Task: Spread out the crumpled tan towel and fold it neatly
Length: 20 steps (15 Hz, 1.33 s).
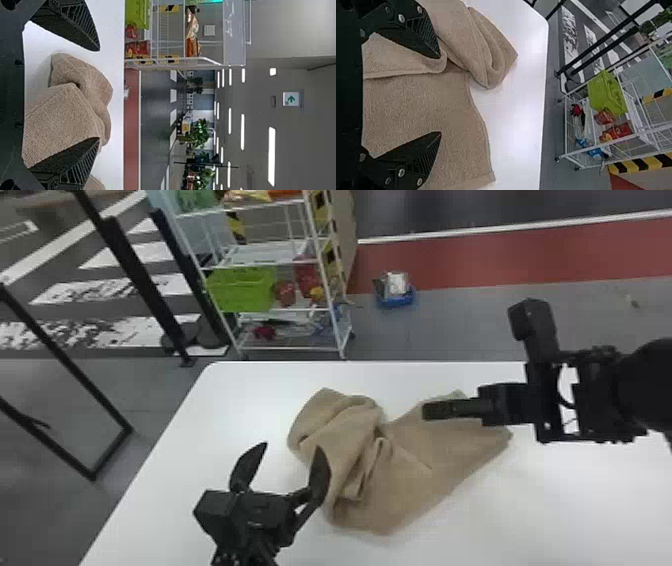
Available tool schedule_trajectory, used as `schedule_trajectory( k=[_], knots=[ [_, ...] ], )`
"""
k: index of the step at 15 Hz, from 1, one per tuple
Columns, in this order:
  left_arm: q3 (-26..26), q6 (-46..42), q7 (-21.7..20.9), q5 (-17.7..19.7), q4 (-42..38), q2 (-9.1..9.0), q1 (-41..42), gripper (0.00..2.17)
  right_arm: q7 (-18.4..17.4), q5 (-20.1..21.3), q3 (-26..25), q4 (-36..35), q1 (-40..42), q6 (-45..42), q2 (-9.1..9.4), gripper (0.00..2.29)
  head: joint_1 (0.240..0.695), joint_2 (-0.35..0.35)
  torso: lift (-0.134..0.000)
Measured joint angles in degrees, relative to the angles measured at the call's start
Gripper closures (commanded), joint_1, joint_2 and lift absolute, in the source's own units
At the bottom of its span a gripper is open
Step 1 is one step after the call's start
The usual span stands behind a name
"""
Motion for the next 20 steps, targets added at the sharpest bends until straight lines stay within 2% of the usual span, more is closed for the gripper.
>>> schedule_trajectory(
  k=[3,5,10,15,20],
  knots=[
    [0.02,0.02,0.01,0.0,-0.06,0.0,0.0,0.08,0.07,1.65,4.45,2.86,-1.28,-0.85,1.76,0.34,0.695,0.347,-0.122],
    [0.26,0.07,0.01,0.0,-0.21,0.0,0.02,0.08,0.09,3.26,6.98,5.73,-2.44,-1.81,2.25,0.38,0.695,0.35,-0.122],
    [0.6,0.08,0.1,0.01,-0.44,0.0,0.17,0.08,0.4,6.78,11.27,10.51,-4.64,-2.66,2.34,0.48,0.695,0.35,-0.122],
    [0.53,0.08,0.15,0.0,-0.63,0.0,0.18,0.08,1.37,6.55,13.96,11.32,-5.21,-4.82,2.34,0.45,0.695,0.35,-0.122],
    [0.61,0.07,0.19,0.0,-0.8,0.0,0.34,0.08,1.32,8.17,17.79,13.87,-6.54,-5.14,2.34,0.47,0.695,0.35,-0.122]
  ],
)
